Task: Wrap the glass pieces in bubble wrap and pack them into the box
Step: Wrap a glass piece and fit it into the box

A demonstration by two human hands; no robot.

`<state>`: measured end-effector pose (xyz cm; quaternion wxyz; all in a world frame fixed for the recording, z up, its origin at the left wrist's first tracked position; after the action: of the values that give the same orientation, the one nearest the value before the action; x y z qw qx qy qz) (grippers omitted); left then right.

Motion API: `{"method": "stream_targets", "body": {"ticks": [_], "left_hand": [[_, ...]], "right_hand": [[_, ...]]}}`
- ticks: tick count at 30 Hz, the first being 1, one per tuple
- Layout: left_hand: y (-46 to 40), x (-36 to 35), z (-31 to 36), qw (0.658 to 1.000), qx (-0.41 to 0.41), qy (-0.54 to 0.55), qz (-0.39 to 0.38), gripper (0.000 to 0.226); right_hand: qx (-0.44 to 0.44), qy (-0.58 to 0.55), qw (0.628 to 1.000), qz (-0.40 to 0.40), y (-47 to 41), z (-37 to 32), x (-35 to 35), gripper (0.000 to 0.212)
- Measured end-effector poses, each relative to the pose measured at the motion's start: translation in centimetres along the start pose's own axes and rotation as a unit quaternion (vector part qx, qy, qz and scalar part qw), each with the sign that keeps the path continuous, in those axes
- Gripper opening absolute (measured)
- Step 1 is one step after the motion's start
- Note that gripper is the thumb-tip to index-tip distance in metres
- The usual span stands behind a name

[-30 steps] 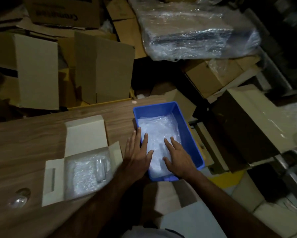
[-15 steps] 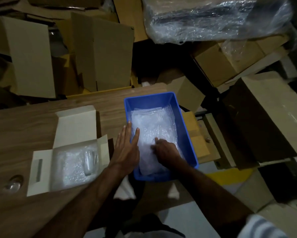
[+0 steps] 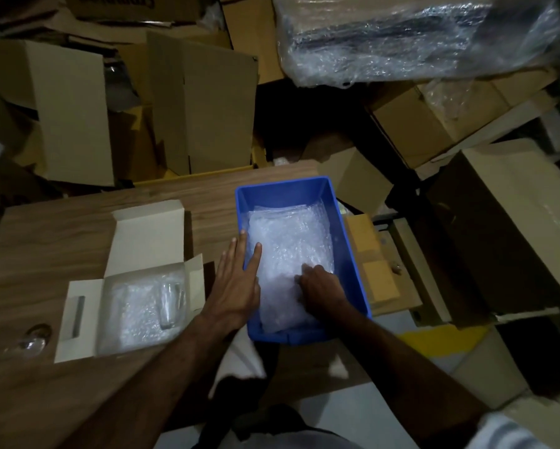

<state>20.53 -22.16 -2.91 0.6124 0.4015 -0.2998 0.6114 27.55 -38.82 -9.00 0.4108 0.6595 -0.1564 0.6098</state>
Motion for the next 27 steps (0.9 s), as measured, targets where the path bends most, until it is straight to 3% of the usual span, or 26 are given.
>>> {"method": "stream_targets", "body": {"ticks": [14, 24, 27], "left_hand": [[-0.1, -0.3, -0.2, 1.000, -0.007, 0.003, -0.004, 0.079], [0.5, 0.3, 0.1, 0.999, -0.022, 0.027, 0.007, 0.076], [0.3, 1.2, 0.5, 0.998, -0.033, 0.049, 0.022, 0.085]], "right_hand": [[-0.010, -0.071, 0.994, 0.085, 2.1, 1.4, 3.4, 0.031], [-0.034, -0.159, 0.934, 0.319, 5.5, 2.2, 6.7, 0.020], [-0.030, -0.147, 0.917, 0.368, 6.3, 2.1, 8.2, 0.016]]}}
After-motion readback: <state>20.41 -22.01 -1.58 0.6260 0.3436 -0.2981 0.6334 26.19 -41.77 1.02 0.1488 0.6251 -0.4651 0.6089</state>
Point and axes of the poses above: each hand's wrist, its own y-axis away from the middle knuckle, its own x-axis out of the back of the hand, z = x × y, the point moved 5 cm from there along -y, towards the middle knuckle, and after that the axes turned 10 degrees about y, right-handed, at the moved point
